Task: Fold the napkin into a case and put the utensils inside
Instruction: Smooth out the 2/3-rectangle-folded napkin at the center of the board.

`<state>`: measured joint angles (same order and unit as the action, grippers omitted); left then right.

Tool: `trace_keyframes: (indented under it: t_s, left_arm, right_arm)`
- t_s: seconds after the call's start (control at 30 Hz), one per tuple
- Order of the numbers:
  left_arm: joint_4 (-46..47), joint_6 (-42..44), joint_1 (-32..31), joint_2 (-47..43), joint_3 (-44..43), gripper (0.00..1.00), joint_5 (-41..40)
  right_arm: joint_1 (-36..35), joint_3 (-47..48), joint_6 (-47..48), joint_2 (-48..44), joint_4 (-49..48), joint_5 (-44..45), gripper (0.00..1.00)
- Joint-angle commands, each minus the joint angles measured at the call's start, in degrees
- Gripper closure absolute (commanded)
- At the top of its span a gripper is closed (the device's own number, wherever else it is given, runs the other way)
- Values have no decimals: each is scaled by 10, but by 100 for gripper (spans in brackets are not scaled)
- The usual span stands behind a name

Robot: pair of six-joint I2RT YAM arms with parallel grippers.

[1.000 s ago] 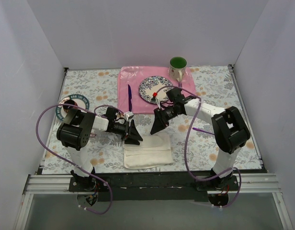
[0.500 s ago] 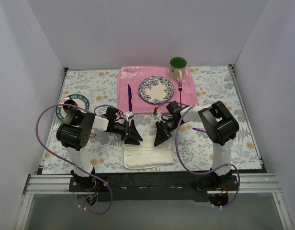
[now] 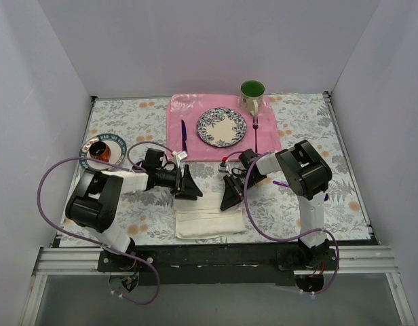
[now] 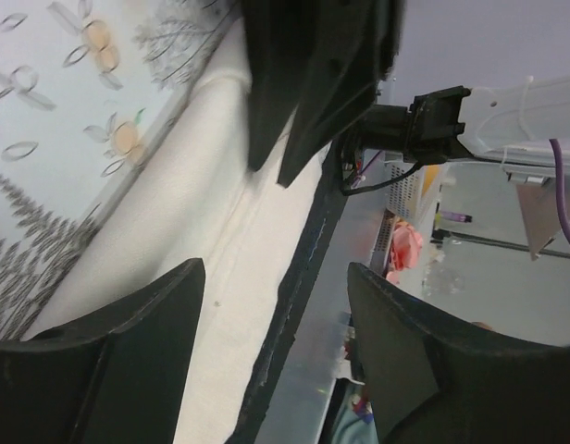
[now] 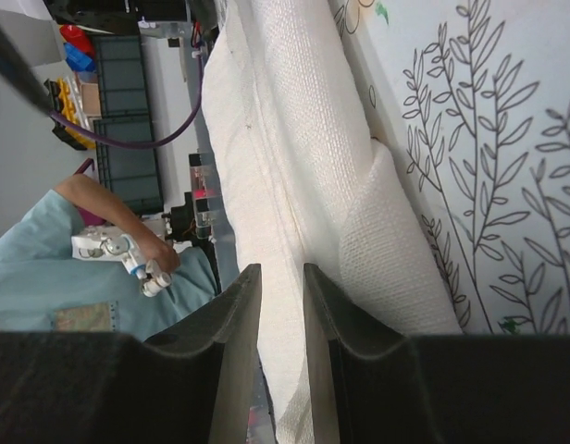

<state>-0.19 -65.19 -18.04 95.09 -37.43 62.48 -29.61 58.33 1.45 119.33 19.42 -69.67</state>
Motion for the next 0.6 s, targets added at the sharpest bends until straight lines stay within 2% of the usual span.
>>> trace_keyframes:
  t_s: [0.0,0.07,0.17,0.23,0.3,0.47,0.57]
  left_arm:
    - [75,-45,-44,-35,-11,38,-4]
    - [125,-71,-48,-14,-2,38,-4]
    - [123,-83,-34,28,1,39,4]
    - [103,-62,-23,57,-1,40,-2]
    - [61,-46,-5,78,-2,40,-10]
    - [-111,99,35,79,-37,40,-32]
    - [-147,118,80,70,-45,39,-33]
  right_arm:
    - [4,-8,12,15,-16,35,66]
    - [5,-3,12,18,-13,34,66]
    - [8,-1,20,22,-9,38,66]
    - [10,1,28,27,2,40,66]
    - [13,1,35,30,10,41,66]
    - [24,2,47,38,17,47,66]
    - [27,2,53,40,18,51,66]
